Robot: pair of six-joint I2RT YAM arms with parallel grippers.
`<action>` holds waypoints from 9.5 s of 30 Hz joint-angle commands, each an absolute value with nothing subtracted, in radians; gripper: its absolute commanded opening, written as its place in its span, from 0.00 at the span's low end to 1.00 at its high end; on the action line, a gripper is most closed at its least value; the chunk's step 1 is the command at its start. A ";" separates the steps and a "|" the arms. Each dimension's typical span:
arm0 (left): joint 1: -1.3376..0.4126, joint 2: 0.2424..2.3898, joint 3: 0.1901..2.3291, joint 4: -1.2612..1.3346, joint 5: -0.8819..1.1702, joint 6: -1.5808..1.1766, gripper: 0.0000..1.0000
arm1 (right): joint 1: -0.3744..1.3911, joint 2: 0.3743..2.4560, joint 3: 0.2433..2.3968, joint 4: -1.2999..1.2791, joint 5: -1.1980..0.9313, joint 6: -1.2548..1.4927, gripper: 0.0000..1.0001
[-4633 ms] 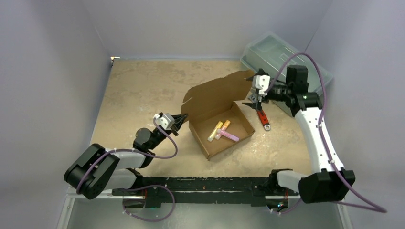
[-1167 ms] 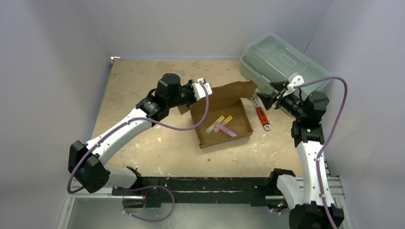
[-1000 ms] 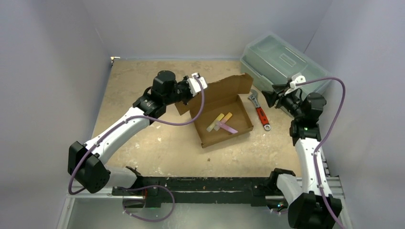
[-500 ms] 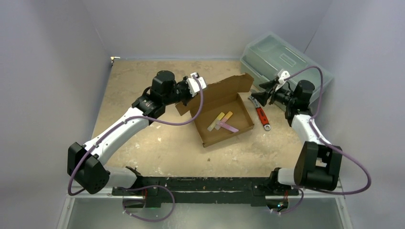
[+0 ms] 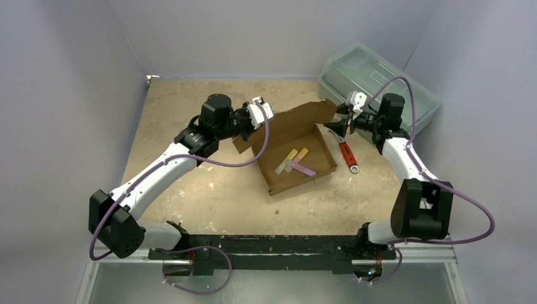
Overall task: Fold the paper box
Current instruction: Close the paper box at the center of the board.
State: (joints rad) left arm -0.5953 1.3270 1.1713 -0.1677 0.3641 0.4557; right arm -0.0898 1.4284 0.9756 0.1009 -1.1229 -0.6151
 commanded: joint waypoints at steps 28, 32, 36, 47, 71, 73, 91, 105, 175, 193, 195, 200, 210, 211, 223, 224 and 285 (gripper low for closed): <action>-0.572 1.302 1.181 -0.092 0.463 0.368 0.00 | -0.008 1.355 0.760 0.520 -1.002 -0.015 0.00; -0.569 1.306 1.181 -0.086 0.475 0.359 0.00 | 0.031 1.364 0.742 0.533 -1.017 -0.019 0.00; -0.566 1.308 1.181 -0.085 0.481 0.355 0.00 | 0.038 1.393 0.752 0.513 -1.028 -0.020 0.00; -0.565 1.313 1.181 -0.081 0.495 0.351 0.00 | 0.040 1.410 0.749 0.506 -1.035 -0.007 0.01; -0.561 1.315 1.180 -0.080 0.501 0.351 0.00 | 0.054 1.417 0.785 0.369 -1.046 -0.121 0.14; -0.561 1.315 1.180 -0.079 0.504 0.351 0.00 | 0.054 1.418 0.785 0.370 -1.045 -0.125 0.17; -0.561 1.313 1.178 -0.090 0.513 0.365 0.00 | 0.002 1.402 0.850 0.158 -0.976 -0.338 0.39; -0.561 1.315 1.180 -0.096 0.548 0.376 0.00 | -0.051 1.342 0.857 0.148 -1.072 -0.350 0.72; -0.527 1.100 0.468 0.466 0.062 -0.556 0.05 | 0.031 1.265 0.741 0.456 -0.718 -0.054 0.00; -0.535 1.319 0.445 0.713 0.210 -0.721 0.01 | 0.032 1.276 0.744 0.450 -0.781 -0.057 0.00; -0.535 1.320 0.435 0.747 0.223 -0.748 0.02 | 0.032 1.279 0.745 0.448 -0.786 -0.057 0.00; -0.534 1.292 0.420 0.785 0.261 -0.803 0.06 | 0.032 1.276 0.747 0.443 -0.786 -0.061 0.00; -0.532 1.251 0.391 0.730 0.292 -0.903 0.10 | 0.032 1.271 0.752 0.432 -0.769 -0.070 0.00; -0.531 1.226 0.390 0.679 0.270 -0.886 0.10 | 0.032 1.270 0.753 0.430 -0.763 -0.071 0.00; -0.529 0.819 0.353 0.112 0.040 -0.758 0.14 | 0.032 1.270 0.758 0.420 -0.740 -0.080 0.00; -0.531 0.816 0.345 0.120 0.083 -0.755 0.13 | 0.032 1.269 0.758 0.420 -0.740 -0.080 0.00; -0.668 0.712 0.489 0.086 0.195 -0.706 0.40 | 0.026 1.253 0.778 0.268 -0.859 -0.283 0.00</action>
State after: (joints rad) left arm -0.6647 0.7734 0.3134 0.2111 0.2192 -0.8543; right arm 0.0261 1.2781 0.7513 0.3115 -0.8181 -0.2516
